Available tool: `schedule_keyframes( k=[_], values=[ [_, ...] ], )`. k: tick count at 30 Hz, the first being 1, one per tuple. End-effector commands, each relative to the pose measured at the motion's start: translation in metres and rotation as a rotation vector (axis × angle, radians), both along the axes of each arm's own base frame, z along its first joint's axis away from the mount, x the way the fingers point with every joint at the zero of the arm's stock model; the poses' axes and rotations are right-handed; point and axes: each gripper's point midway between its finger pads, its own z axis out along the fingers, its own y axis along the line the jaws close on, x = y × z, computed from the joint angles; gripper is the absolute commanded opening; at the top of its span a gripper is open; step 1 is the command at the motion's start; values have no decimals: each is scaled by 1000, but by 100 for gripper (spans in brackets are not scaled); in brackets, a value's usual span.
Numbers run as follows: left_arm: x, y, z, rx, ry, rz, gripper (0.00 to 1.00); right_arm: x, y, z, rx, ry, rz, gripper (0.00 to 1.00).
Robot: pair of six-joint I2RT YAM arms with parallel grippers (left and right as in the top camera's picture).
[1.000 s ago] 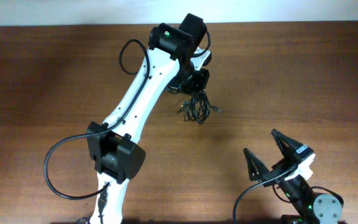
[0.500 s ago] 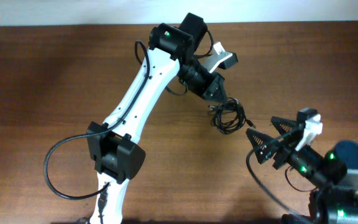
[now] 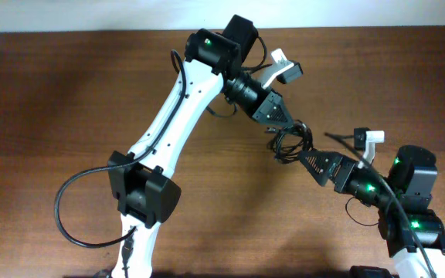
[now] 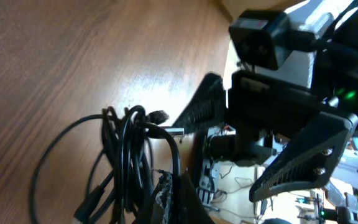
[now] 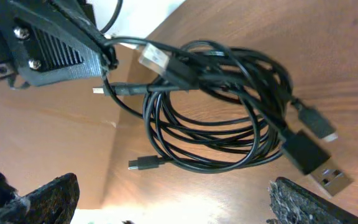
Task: Untangle cables
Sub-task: 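Move the right gripper to the hanging cables below the left gripper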
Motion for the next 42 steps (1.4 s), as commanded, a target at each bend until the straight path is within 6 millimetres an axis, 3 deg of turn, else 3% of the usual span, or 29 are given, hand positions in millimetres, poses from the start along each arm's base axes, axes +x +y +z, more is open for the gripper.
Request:
schedule_keyframes(
  k=[1, 4, 9, 17, 18, 20, 24, 28, 35, 38, 42],
  values=[
    [12, 4, -6, 77, 56, 109, 0, -1, 1, 7, 53, 39, -12, 98],
    [28, 15, -23, 226, 93, 260, 0, 3, 1, 12, 90, 55, -34, 98],
    [36, 10, -20, 231, 180, 364, 0, 7, 2, 21, 198, 134, -80, 98],
    [18, -13, 17, 6, 264, 223, 0, 8, -1, -10, 189, 288, -121, 97],
    [17, -14, 17, 2, 269, 220, 0, 11, -2, -15, 184, 305, -132, 92],
    [17, -13, 17, 4, 271, 221, 0, 17, -7, -29, 165, 348, -171, 70],
    [16, -13, 17, 7, 276, 221, 0, 27, -9, -58, 161, 450, -187, 62],
    [14, -15, 15, 16, 269, 218, 0, 36, -10, -71, 162, 480, -189, 54],
    [20, -12, 7, 58, 237, 246, 0, 49, -9, -61, 195, 426, -183, 31],
    [20, -12, 7, 61, 236, 248, 0, 49, -9, -61, 198, 431, -186, 4],
    [19, -11, 6, 66, 240, 248, 0, 49, -10, -62, 190, 427, -191, 4]
  ],
)
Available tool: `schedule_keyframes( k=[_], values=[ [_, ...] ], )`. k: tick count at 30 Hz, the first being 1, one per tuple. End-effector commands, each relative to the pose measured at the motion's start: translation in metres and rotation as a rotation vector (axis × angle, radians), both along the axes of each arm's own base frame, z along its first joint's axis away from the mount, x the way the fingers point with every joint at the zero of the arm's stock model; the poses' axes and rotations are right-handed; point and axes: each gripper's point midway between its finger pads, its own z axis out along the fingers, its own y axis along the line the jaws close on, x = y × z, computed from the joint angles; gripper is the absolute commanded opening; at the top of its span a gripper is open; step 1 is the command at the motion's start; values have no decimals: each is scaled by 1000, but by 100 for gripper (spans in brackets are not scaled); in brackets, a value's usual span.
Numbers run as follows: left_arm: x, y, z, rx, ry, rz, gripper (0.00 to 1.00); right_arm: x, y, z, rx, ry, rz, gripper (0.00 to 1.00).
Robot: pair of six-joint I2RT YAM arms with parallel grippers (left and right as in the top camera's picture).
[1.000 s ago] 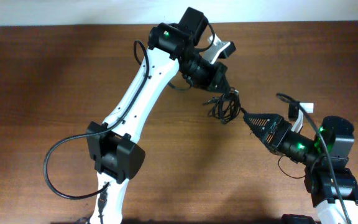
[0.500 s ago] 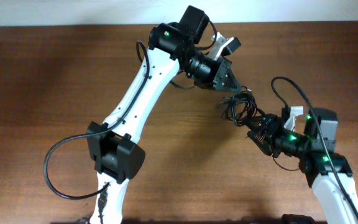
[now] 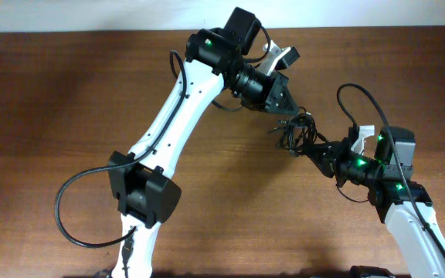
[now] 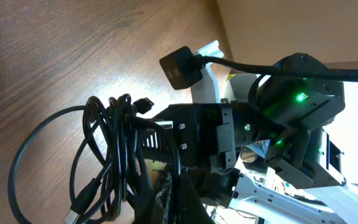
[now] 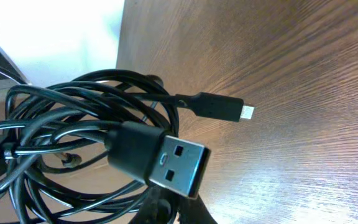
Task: Untangle cables
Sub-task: 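Move the right gripper to the hanging cables below the left gripper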
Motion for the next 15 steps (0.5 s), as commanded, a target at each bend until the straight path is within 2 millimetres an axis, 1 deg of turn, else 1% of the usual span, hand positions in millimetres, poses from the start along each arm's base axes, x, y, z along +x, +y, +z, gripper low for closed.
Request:
schedule_keyframes(
  k=[1, 2, 4, 5, 6, 7, 8, 9, 11, 15],
  values=[
    [-3, 0, 1, -1, -4, -8, 0, 3, 1, 4, -15, -27, 11, 4],
    [0, 2, -2, 18, -15, 2, 0, 2, 1, 3, -29, -42, 23, 4],
    [16, 17, -25, 175, -88, 66, 0, 1, -1, -1, -66, -57, 37, 4],
    [24, 32, -40, 293, -128, 107, 0, -1, -5, -8, -97, -31, 21, 4],
    [31, 45, -50, 390, -155, 145, 0, -2, -8, -14, -122, -16, 10, 4],
    [38, 64, -61, 514, -174, 204, 0, -3, -12, -19, -151, -2, 2, 4],
    [47, 93, -73, 683, -192, 299, 0, -7, -17, -27, -189, 24, -9, 4],
    [50, 103, -75, 741, -199, 335, 0, -7, -17, -28, -191, 27, -8, 4],
    [53, 116, -78, 810, -218, 364, 0, -8, -15, -26, -179, 21, 1, 4],
    [61, 130, -78, 888, -257, 409, 0, -8, -13, -19, -173, -1, 7, 4]
  ],
)
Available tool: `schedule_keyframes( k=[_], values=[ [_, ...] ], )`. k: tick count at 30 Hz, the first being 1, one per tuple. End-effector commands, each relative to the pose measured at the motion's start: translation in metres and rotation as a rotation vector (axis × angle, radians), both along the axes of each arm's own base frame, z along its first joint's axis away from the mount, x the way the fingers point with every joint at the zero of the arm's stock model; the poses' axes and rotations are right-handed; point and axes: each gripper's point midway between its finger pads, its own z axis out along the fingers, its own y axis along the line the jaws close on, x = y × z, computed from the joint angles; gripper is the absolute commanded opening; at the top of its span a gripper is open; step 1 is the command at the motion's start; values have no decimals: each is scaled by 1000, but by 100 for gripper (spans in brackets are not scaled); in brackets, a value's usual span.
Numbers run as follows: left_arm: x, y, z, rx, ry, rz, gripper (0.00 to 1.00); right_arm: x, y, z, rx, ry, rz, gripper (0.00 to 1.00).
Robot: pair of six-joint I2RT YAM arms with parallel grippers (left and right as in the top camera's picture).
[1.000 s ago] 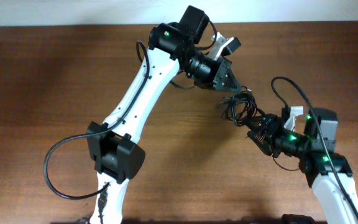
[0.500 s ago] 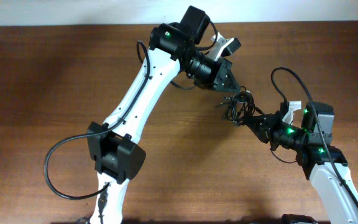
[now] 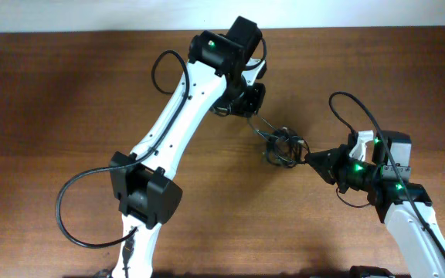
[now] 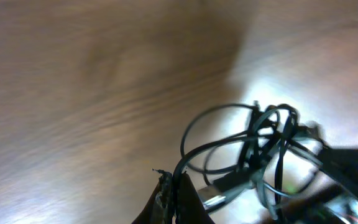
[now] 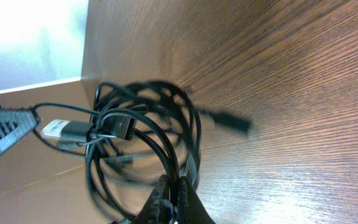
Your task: Untangle cables
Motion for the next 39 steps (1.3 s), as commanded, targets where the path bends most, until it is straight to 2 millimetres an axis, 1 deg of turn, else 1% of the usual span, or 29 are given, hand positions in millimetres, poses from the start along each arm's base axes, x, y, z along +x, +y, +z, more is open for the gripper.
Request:
schedule_keyframes(
  k=[1, 4, 8, 9, 11, 13, 16, 17, 18, 19, 22, 25, 27, 28, 30, 32, 33, 35, 37, 39],
  values=[
    [23, 41, -2, 201, -108, 120, 0, 3, -3, 8, -34, -48, 1, 4],
    [23, 42, -2, 205, -108, 120, 0, 0, 2, 18, -9, -78, 23, 4],
    [24, 43, -2, 212, -112, 121, 5, 0, 3, 21, -3, -85, 27, 4],
    [25, 48, -2, 235, -125, 127, 5, 0, 5, 23, 11, -92, 37, 4],
    [33, 67, 0, 336, -172, 179, 5, 1, 10, 32, 42, -127, 64, 4],
    [36, 80, 2, 395, -194, 238, 5, 4, 13, 40, 73, -150, 71, 4],
    [35, 88, 1, 412, -184, 250, 8, 8, 13, 45, 81, -174, 65, 4],
    [34, 89, 1, 415, -179, 249, 10, 9, 13, 45, 80, -176, 65, 4],
    [32, 88, 0, 411, -170, 247, 17, 9, 12, 45, 80, -176, 65, 4],
    [30, 84, -1, 393, -157, 241, 27, 9, 12, 45, 80, -176, 65, 4],
    [17, 58, -5, 254, -68, 191, 43, 10, 12, 46, 82, -181, 63, 4],
    [-1, 24, -4, 75, 17, 19, 43, 10, 13, 47, 102, -161, 46, 4],
    [-12, 5, -2, -33, 58, -69, 44, 12, 15, 53, 119, -185, 59, 4],
    [-14, -1, -2, -71, 69, -86, 44, 13, 18, 62, 142, -219, 82, 4],
    [-17, -11, 1, -129, 86, -99, 48, 14, 23, 77, 200, -249, 104, 4],
    [-19, -24, 8, -210, 89, -143, 50, 14, 30, 98, 262, -307, 146, 4],
    [-20, -30, 12, -252, 92, -164, 54, 14, 33, 109, 287, -343, 173, 4],
    [-22, -38, 17, -306, 100, -176, 56, 12, 36, 124, 316, -399, 216, 4],
    [-28, -47, 25, -376, 128, -191, 61, 11, 38, 134, 324, -439, 235, 4],
    [-35, -57, 35, -459, 164, -209, 64, 11, 38, 134, 324, -440, 235, 4]
  ],
)
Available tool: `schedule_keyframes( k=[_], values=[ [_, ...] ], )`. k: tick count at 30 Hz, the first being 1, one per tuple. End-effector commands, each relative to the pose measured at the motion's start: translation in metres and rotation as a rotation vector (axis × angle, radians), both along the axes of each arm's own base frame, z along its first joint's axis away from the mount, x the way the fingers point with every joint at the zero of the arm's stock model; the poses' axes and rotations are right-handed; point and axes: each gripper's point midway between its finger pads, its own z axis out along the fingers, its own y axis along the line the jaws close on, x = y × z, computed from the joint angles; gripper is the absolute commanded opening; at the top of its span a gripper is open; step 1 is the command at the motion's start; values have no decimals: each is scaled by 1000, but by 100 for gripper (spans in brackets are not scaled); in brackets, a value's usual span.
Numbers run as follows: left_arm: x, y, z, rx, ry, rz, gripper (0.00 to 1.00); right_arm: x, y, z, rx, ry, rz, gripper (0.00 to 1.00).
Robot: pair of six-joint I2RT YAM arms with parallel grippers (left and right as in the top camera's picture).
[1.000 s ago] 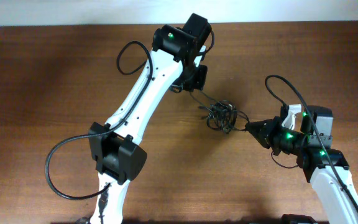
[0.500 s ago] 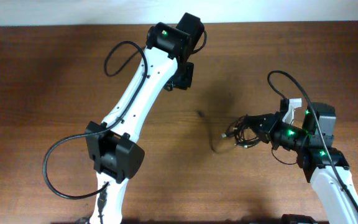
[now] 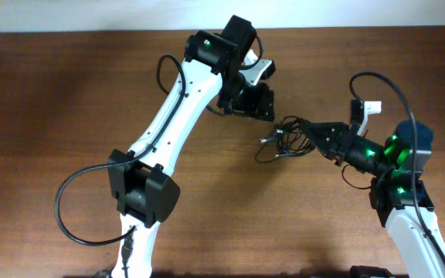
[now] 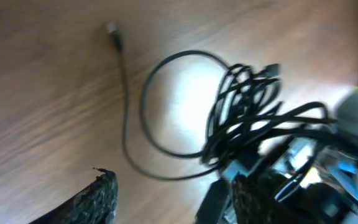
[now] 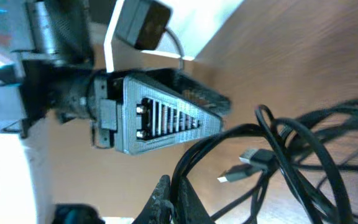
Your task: Untangle cables
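Observation:
A tangled bundle of black cables [image 3: 286,140] lies on the brown table [image 3: 60,93] between my two arms. My right gripper [image 3: 304,128] is shut on a strand at the bundle's right side; its wrist view shows the fingers [image 5: 166,194] pinched on a black cable [image 5: 194,163], with USB plugs [image 5: 253,159] dangling close by. My left gripper [image 3: 264,103] hovers open up and left of the bundle, apart from it. In the left wrist view the bundle [image 4: 248,112] sits ahead of the spread fingers [image 4: 101,194], and one loose loop ends in a small plug [image 4: 112,28].
The left arm's own black supply cable [image 3: 72,212] loops out over the table at lower left. The white wall edge [image 3: 114,14] runs along the far side. The right arm's body [image 3: 404,205] stands at lower right.
My left gripper was shut on a strand stretched from the bundle; now it is open and holds nothing. The right gripper keeps its hold and sits higher and further right.
First my left gripper held the bundle while the right one stood open beside it. Then both were shut on the bundle. Then a strand was drawn taut between them. Now only the right one holds it, and a loop lies loose on the table.

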Motion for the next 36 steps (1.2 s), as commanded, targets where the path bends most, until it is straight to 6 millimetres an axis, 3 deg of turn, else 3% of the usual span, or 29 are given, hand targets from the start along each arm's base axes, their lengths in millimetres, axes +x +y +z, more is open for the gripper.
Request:
schedule_keyframes(
  k=[1, 5, 10, 19, 25, 30, 33, 36],
  values=[
    [-17, -24, 24, -197, 75, -68, 66, -9, 5, 13, 30, -6, 54, 4],
    [-17, -31, 31, -253, 49, -110, 64, -8, 5, 13, 31, -5, 53, 4],
    [-26, -37, 24, -230, -66, -263, 64, -8, 5, 13, 58, 44, 43, 4],
    [-21, -38, 8, -94, -153, -279, 63, -9, 5, 15, 82, 66, 47, 4],
    [-25, -45, 9, -101, -173, -311, 59, -9, 6, 25, 103, 49, 60, 4],
    [-22, -53, 11, -119, -208, -321, 40, -15, 9, 26, 107, 49, 97, 4],
    [-21, -54, 12, -122, -215, -321, 14, -16, 10, 26, 108, 49, 105, 4],
    [-21, -54, 12, -122, -215, -321, 0, -16, 10, 26, 108, 49, 106, 4]
  ],
)
